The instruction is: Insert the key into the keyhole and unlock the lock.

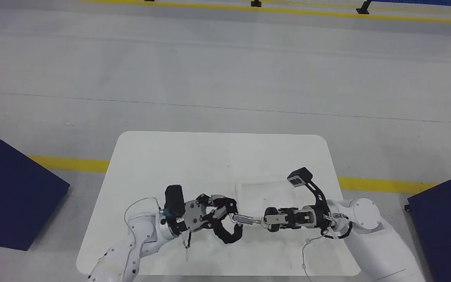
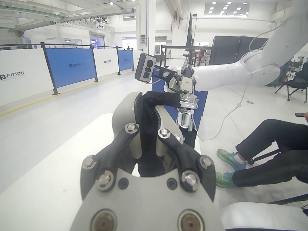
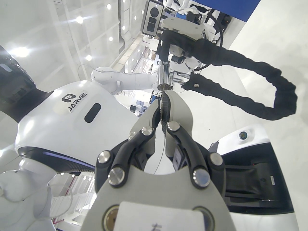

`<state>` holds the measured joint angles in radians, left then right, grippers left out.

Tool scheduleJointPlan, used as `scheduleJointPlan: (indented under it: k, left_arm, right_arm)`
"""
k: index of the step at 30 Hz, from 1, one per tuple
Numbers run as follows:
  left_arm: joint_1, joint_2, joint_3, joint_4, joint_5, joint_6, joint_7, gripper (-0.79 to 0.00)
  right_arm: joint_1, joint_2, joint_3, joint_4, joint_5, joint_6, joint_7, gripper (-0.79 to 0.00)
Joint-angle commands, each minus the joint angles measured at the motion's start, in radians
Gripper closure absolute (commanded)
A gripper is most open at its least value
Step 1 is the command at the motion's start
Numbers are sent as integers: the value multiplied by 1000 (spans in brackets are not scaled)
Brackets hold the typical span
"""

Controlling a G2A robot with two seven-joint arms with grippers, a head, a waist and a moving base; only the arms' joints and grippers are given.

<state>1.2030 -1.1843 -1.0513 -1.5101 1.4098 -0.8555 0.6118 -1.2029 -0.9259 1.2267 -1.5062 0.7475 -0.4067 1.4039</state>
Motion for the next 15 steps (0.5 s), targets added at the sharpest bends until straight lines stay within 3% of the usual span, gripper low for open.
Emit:
scheduleJointPlan:
  k: [1,15]
  left_arm:
    - [5,2,1,-15,41,30,-9,0]
    - [51,12,-10,-74,155,174,-8,0]
  right_arm:
    - [2,0,0,7,5,26,-1,0]
    - [4,0,-5,35,30,251,1,0]
